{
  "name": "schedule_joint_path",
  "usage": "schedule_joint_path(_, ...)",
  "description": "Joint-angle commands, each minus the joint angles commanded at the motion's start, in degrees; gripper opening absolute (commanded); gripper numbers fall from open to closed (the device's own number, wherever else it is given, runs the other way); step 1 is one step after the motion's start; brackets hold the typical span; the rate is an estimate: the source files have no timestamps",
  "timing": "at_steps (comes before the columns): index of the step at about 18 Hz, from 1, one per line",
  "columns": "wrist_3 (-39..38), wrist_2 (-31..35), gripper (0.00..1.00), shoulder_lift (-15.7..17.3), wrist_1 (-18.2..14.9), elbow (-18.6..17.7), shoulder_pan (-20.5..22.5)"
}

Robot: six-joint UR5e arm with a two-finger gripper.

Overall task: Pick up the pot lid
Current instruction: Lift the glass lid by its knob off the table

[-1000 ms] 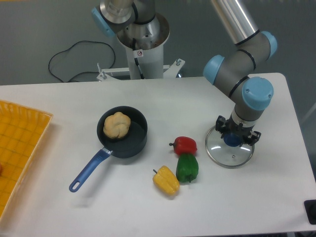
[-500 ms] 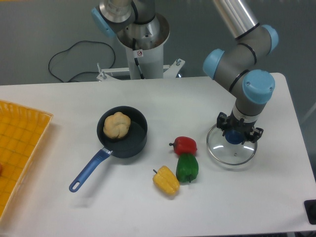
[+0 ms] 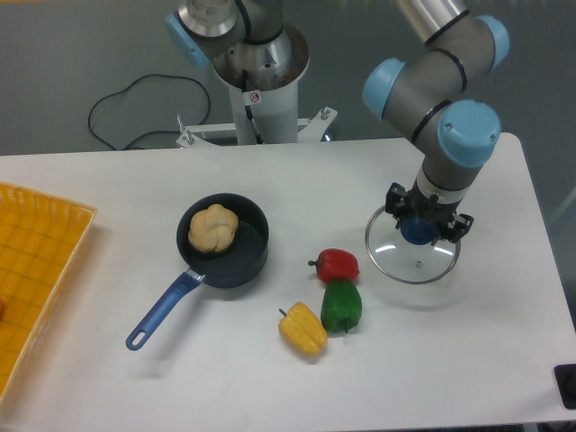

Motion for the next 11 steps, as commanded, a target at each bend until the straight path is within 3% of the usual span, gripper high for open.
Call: schedule_joint_path(11,2.4,-0.1,0.55,1.1,-0.5,1.5,0.2)
